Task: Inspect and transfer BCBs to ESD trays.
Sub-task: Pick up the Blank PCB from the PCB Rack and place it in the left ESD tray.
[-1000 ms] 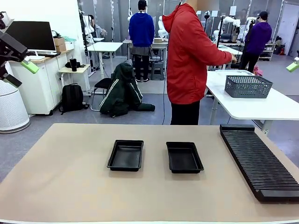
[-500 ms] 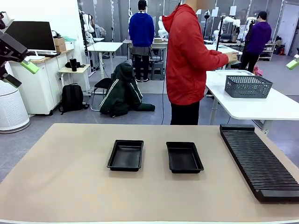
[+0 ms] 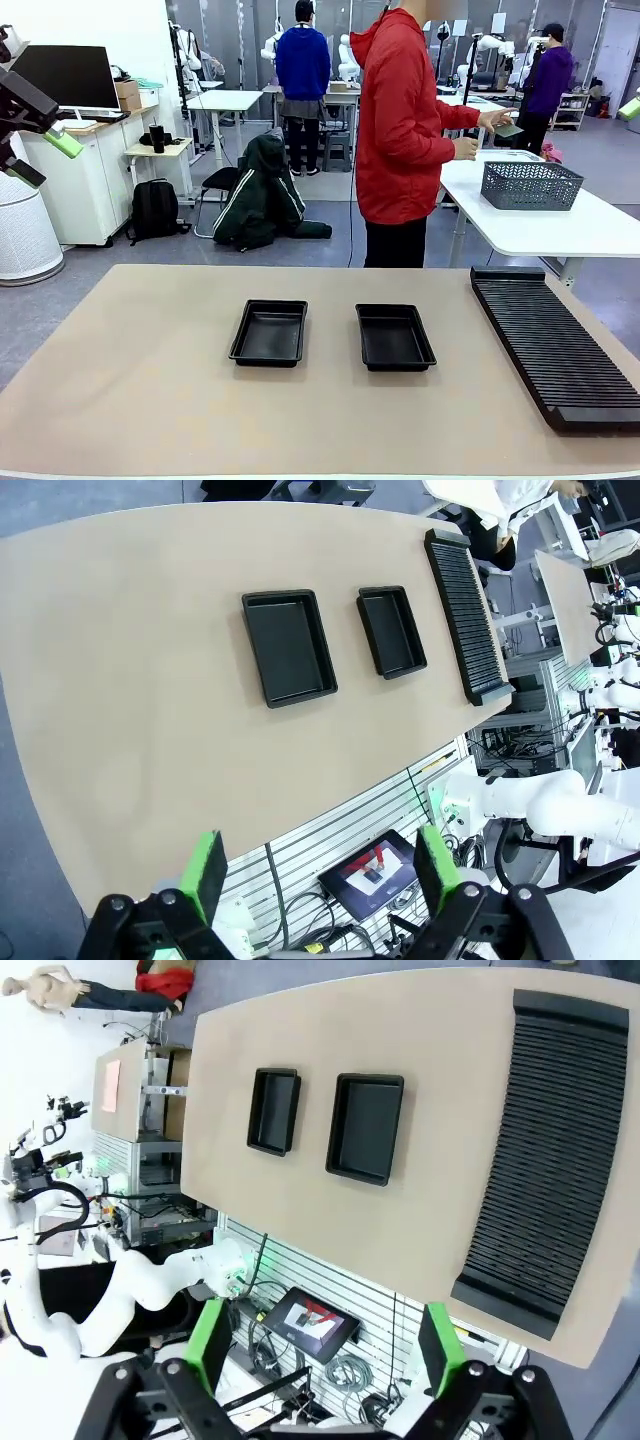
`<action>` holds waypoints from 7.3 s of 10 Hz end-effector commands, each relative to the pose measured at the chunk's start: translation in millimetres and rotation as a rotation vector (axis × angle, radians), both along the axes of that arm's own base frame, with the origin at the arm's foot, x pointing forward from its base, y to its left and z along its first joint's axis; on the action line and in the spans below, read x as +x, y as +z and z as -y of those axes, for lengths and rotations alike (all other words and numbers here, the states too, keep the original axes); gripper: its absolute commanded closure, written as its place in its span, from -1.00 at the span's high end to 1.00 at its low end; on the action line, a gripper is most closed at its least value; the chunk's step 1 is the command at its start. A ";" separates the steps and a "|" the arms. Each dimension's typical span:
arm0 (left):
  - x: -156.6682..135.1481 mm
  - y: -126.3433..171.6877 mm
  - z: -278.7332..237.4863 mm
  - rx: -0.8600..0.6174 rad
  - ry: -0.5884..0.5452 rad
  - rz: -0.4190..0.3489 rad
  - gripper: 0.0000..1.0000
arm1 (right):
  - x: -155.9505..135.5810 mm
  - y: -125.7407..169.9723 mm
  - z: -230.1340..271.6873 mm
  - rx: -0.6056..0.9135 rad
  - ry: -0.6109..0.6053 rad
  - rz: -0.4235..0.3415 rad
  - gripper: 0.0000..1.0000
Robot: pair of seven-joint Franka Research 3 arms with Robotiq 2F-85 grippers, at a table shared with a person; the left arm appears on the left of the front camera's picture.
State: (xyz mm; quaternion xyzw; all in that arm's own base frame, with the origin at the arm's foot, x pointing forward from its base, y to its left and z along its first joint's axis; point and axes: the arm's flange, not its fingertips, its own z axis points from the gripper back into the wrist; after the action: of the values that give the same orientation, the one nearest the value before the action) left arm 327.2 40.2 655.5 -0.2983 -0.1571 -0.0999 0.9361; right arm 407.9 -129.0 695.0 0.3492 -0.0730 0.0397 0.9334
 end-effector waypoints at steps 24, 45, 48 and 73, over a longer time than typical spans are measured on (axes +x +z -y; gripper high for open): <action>-19.6 25.0 7.2 0.007 0.140 0.046 1.00 | 3.2 18.8 24.4 -0.092 -0.119 0.054 1.00; -7.8 101.4 -23.8 0.068 0.222 -0.020 1.00 | 3.2 18.8 24.4 -0.092 -0.119 0.054 1.00; -5.6 105.4 -22.8 0.070 0.221 -0.020 1.00 | 3.2 18.8 24.4 -0.092 -0.119 0.054 1.00; -2.2 104.3 -22.1 0.047 0.226 -0.045 1.00 | 3.2 18.8 24.4 -0.092 -0.119 0.054 1.00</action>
State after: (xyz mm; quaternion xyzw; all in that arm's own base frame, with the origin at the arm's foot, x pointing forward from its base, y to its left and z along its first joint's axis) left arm 326.4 63.0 759.8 -0.2592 -0.1655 0.0108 0.9515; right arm 411.6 -153.6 714.0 0.3003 -0.1155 -0.0079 0.9468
